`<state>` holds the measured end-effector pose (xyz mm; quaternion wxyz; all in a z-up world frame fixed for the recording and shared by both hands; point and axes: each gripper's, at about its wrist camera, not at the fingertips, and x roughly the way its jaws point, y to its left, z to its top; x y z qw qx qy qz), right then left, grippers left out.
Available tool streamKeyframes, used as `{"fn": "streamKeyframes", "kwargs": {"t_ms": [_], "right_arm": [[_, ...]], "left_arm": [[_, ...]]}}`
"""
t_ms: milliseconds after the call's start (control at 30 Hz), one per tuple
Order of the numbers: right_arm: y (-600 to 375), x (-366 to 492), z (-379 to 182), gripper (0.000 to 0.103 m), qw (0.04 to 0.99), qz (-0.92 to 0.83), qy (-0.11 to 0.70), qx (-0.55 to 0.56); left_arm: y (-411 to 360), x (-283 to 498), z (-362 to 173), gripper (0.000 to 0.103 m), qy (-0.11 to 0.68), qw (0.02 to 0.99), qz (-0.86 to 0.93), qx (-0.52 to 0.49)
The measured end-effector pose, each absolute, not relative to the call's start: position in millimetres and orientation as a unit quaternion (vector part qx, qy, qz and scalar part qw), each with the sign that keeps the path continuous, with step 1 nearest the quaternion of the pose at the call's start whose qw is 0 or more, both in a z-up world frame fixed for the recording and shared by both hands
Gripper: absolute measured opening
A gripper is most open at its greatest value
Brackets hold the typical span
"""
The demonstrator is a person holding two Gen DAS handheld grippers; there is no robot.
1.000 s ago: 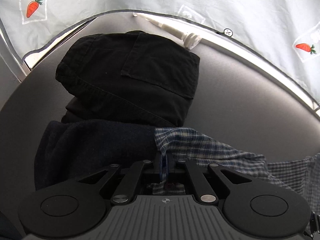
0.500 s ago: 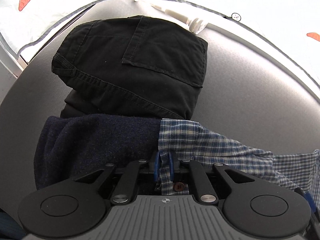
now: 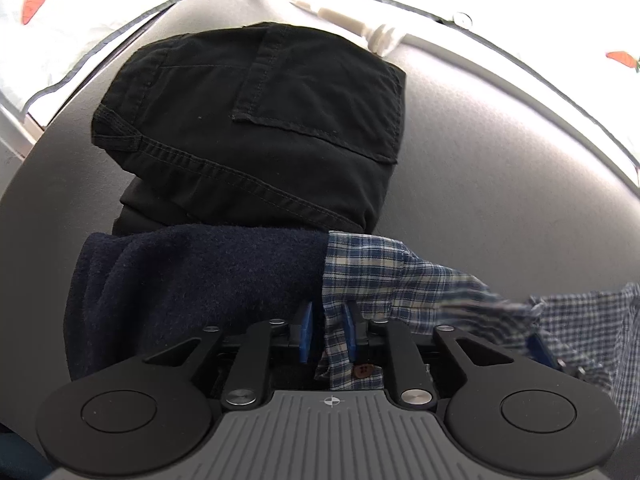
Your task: Fold clothes
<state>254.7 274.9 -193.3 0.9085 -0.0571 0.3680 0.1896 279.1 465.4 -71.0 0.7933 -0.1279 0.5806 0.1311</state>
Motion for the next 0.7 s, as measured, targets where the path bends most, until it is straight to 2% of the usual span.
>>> {"fn": "streamKeyframes", "kwargs": {"t_ms": [67, 167, 267, 400, 433, 533, 700], "right_arm": [[283.3, 254.9, -199.7, 0.094, 0.903, 0.204, 0.369, -0.076], [291.1, 253.2, -200.8, 0.099, 0.898, 0.234, 0.364, -0.074], [295.0, 251.0, -195.1, 0.096, 0.885, 0.278, 0.37, -0.054], [261.9, 244.4, -169.7, 0.098, 0.896, 0.264, 0.357, 0.014], [245.5, 240.8, -162.0, 0.099, 0.908, 0.236, 0.346, 0.017], [198.1, 234.0, -153.6, 0.099, 0.935, 0.119, 0.333, -0.015], [106.5, 238.5, -172.1, 0.099, 0.923, -0.01, 0.38, 0.054]], "left_arm": [[461.6, 279.0, -68.8, 0.039, 0.588, 0.791, 0.116, -0.123], [449.1, 275.9, -62.6, 0.044, 0.59, 0.794, 0.08, -0.123], [430.3, 274.1, -57.9, 0.052, 0.586, 0.801, 0.04, -0.114], [411.0, 276.6, -56.4, 0.055, 0.575, 0.811, 0.012, -0.107], [406.0, 278.1, -58.3, 0.059, 0.576, 0.81, 0.001, -0.111], [388.6, 284.1, -71.4, 0.06, 0.588, 0.799, -0.041, -0.122], [348.4, 290.5, -113.4, 0.06, 0.611, 0.781, -0.074, -0.109]]}}
